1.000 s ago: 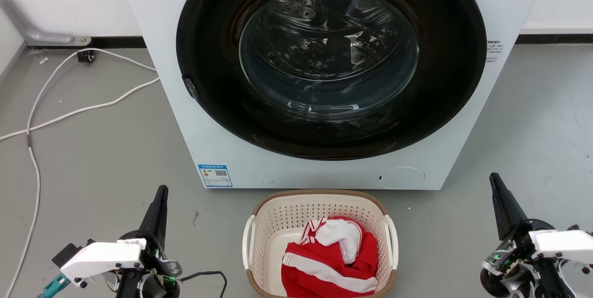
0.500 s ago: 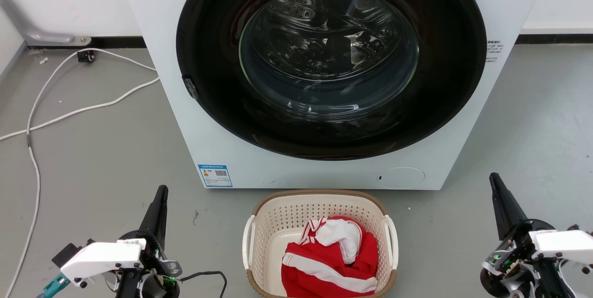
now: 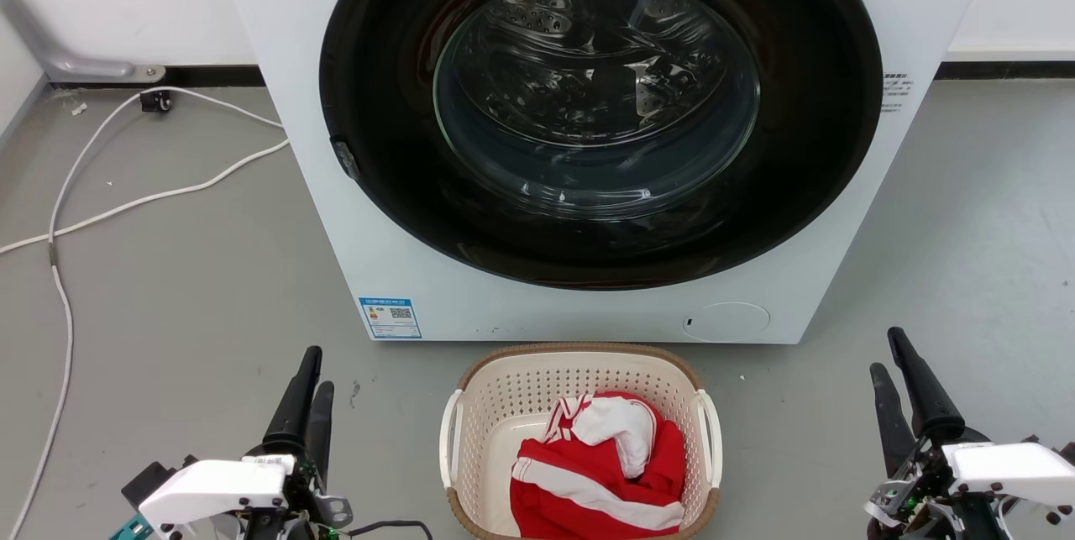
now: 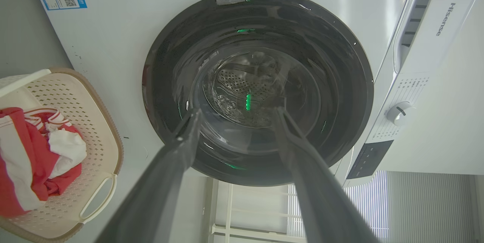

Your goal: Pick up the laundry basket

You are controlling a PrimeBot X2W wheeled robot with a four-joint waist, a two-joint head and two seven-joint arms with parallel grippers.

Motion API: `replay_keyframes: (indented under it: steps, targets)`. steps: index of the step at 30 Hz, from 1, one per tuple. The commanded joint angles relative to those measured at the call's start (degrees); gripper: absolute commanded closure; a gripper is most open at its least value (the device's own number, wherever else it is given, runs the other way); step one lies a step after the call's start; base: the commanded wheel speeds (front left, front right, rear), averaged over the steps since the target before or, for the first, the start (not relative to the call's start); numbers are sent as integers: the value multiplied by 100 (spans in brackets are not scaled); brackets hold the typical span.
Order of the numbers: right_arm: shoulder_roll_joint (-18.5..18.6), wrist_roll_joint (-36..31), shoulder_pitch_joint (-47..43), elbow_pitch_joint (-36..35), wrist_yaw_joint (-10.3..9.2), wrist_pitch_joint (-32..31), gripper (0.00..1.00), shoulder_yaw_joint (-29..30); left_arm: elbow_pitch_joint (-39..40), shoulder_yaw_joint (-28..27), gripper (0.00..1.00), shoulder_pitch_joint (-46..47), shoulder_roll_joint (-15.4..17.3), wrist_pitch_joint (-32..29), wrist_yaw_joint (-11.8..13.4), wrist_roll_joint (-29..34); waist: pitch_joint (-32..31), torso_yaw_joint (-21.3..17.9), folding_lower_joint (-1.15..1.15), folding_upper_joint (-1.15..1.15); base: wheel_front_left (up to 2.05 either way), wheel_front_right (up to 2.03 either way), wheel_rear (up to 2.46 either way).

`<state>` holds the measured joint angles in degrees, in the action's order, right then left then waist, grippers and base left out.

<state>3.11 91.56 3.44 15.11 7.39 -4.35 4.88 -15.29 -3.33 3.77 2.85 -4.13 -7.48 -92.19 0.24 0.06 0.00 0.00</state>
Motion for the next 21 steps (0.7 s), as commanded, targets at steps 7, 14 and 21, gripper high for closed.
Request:
replay_keyframes:
  steps: [7,14,21]
  targets:
    - [33,-988,26,-278,2,237,0,-60,288,230,0,204,34,232,0,879,4,9,0,0,0,0,0]
    - [24,-2181,-16,-459,3,409,0,-157,461,398,0,218,29,403,0,1876,2,11,0,0,0,0,0]
    - [8,-3249,-83,-594,4,570,0,-210,532,587,0,222,26,561,0,2710,3,21,0,0,0,0,0]
